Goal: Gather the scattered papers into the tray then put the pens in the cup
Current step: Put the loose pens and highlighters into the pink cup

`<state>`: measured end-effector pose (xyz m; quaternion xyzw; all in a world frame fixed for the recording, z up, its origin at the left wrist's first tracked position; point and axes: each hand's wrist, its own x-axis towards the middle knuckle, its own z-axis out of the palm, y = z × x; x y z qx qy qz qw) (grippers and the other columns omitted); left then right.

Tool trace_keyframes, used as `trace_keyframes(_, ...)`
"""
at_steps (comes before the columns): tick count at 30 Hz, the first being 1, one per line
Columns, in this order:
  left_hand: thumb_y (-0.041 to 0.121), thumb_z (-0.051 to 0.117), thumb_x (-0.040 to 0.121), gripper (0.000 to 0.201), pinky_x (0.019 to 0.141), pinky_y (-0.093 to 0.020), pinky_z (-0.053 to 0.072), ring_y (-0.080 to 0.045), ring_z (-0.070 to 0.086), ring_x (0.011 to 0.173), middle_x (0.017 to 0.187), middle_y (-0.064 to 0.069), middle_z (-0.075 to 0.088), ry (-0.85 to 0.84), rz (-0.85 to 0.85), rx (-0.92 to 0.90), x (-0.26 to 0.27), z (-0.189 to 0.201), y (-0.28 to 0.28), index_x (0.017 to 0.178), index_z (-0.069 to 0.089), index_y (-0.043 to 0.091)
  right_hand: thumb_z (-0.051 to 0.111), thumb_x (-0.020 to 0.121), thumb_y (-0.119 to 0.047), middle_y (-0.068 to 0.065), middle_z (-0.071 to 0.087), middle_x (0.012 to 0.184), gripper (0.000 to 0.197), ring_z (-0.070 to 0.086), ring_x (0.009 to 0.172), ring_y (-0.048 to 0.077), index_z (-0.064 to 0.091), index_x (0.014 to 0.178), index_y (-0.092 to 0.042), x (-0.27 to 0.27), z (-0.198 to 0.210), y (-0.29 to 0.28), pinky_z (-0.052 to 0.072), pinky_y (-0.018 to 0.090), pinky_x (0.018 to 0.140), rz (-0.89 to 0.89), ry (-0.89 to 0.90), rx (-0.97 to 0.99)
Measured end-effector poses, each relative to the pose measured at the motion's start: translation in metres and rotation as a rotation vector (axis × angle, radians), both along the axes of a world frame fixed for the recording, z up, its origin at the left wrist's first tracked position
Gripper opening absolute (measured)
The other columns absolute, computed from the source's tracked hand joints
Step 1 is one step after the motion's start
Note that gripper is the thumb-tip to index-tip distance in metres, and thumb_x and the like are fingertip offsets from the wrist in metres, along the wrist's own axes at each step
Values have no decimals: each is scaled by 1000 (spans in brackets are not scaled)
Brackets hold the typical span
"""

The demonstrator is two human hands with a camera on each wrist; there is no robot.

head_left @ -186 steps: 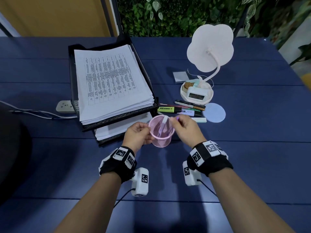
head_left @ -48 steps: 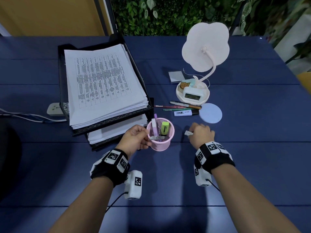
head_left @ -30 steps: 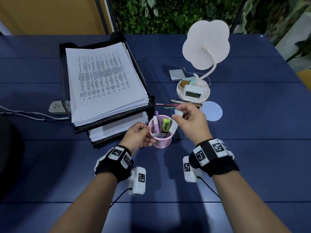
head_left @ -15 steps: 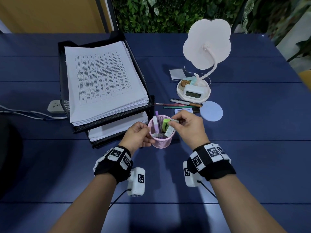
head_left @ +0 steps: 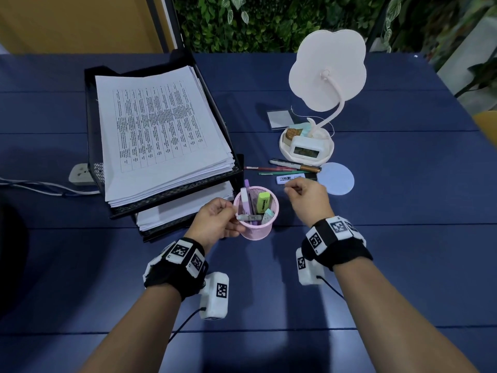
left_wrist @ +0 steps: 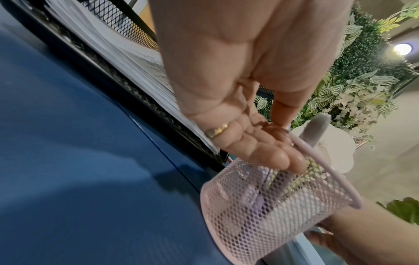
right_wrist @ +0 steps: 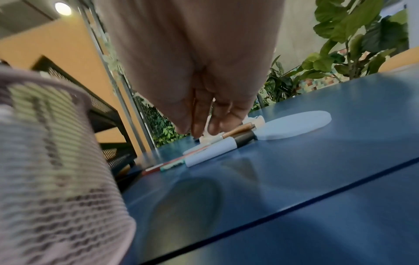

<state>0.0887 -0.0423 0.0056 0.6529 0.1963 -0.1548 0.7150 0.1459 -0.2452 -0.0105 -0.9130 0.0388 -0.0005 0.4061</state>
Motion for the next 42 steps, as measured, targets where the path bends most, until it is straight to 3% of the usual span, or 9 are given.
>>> trace_keyframes(3, 8, 49, 96, 17, 46, -21, 52, -14, 64, 48, 56, -5, 65, 5, -17, -25, 1, 0, 1, 80, 49, 12, 53, 88, -8, 15, 67, 109, 26, 58, 107, 34, 68, 109, -10, 22, -15, -4, 48, 38, 90, 70, 54, -272)
trace_keyframes(8, 7, 48, 97, 18, 47, -22, 53, -14, 65, 48, 56, -5, 64, 11, -38, -18, 5, 0, 2, 80, 48, 13, 49, 85, -7, 0, 38, 146, 51, 25, 139, 25, 44, 135, -18, 47, -25, -5, 29, 48, 105, 151, 185, -593)
trace_keyframes(14, 3, 46, 96, 20, 45, -22, 52, -16, 65, 47, 58, -9, 62, 16, -19, -6, 9, -1, 1, 78, 49, 12, 49, 86, -12, 4, 53, 125, 34, 37, 122, 29, 55, 118, -21, 38, -28, -6, 31, 45, 97, 170, 200, -794)
trace_keyframes(18, 3, 46, 96, 20, 45, -22, 52, -16, 65, 47, 60, -10, 61, 18, -19, -3, 9, 0, 0, 79, 49, 13, 53, 86, -12, 10, 52, 124, 33, 43, 119, 32, 52, 119, -15, 24, -29, -6, 39, 40, 94, 182, 217, -673)
trace_keyframes(22, 4, 44, 96, 20, 44, -21, 52, -15, 65, 47, 57, -7, 63, 24, -22, 6, 6, 3, -1, 79, 48, 13, 55, 87, -9, 16, 60, 108, 25, 55, 102, 33, 49, 110, -11, 14, -15, -7, 43, 35, 76, 146, 262, -465)
trace_keyframes(28, 6, 44, 97, 20, 45, -22, 52, -16, 66, 49, 62, -12, 63, 43, -16, -15, -1, 2, -4, 79, 47, 13, 60, 88, -15, 6, 65, 91, 12, 62, 86, 26, 54, 98, -17, 2, 25, -6, 50, 34, 76, -136, -12, 306)
trace_keyframes(31, 7, 44, 97, 18, 46, -23, 53, -16, 66, 50, 62, -10, 63, 52, -19, -27, -3, 3, -5, 80, 46, 13, 59, 90, -9, 2, 64, 83, 10, 62, 73, 12, 56, 88, -18, -10, 49, 4, 54, 29, 68, -96, -52, 628)
trace_keyframes(35, 8, 45, 96, 19, 45, -19, 49, -14, 66, 51, 59, -5, 62, 49, -24, 10, -3, 5, -5, 78, 46, 15, 65, 84, -1, 0, 62, 82, 23, 57, 74, 9, 55, 86, -21, -24, 52, 13, 51, 25, 74, 155, 26, 499)
trace_keyframes(42, 16, 56, 94, 18, 47, -18, 40, -8, 63, 46, 55, 4, 61, 18, -34, 117, 1, 6, 1, 77, 51, 16, 62, 88, -24, 2, 63, 92, 4, 52, 77, 10, 66, 90, -22, -33, 38, 11, 40, 22, 71, 274, 130, 144)
